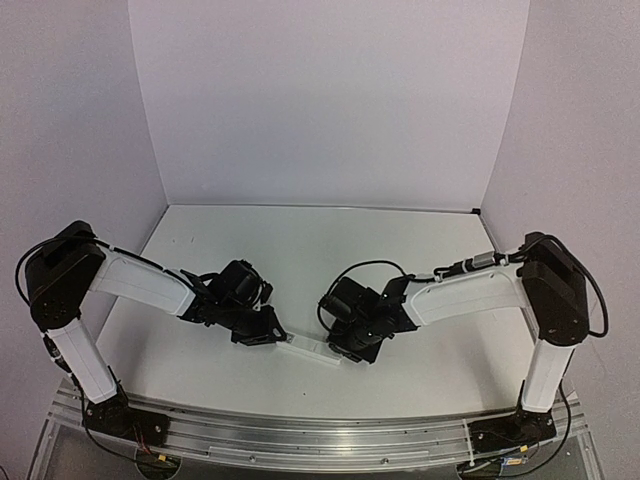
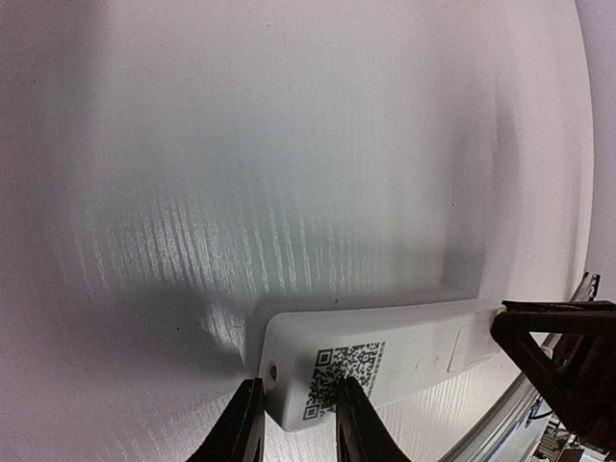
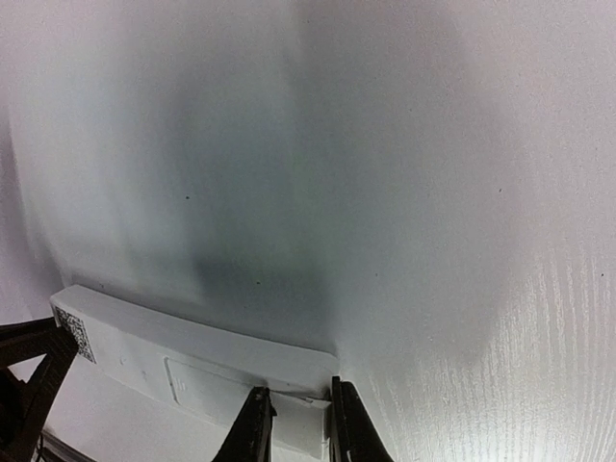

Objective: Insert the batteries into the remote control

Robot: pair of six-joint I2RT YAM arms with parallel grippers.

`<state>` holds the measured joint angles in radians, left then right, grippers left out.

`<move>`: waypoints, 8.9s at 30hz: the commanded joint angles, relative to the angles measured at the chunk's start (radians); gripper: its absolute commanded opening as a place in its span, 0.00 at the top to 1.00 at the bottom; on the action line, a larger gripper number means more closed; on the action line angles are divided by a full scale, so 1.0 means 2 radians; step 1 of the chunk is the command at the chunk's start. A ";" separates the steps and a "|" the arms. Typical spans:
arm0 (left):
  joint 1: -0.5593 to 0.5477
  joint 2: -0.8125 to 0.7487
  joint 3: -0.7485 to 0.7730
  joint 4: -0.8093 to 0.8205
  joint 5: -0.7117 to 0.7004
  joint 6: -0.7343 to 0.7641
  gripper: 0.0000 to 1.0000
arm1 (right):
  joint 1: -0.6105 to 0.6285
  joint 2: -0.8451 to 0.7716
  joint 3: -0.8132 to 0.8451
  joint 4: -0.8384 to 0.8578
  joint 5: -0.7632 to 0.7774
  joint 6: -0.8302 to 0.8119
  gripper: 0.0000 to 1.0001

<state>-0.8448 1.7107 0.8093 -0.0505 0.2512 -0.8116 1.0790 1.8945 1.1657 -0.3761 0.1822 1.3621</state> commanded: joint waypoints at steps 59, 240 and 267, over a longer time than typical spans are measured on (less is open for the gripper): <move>-0.025 0.036 0.006 -0.053 0.032 0.010 0.85 | 0.012 0.142 0.064 0.039 -0.107 -0.055 0.81; -0.039 -0.177 0.131 -0.249 -0.157 -0.095 1.00 | -0.122 -0.354 -0.103 -0.056 0.026 -0.351 0.11; -0.038 -0.110 0.228 -0.435 -0.334 -0.135 0.00 | -0.169 -0.429 -0.128 -0.213 0.186 -0.333 0.04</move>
<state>-0.9241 1.7058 1.2119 -0.7830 -0.1259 -1.0042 0.8194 1.0961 0.9226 -0.7705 0.5304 0.6991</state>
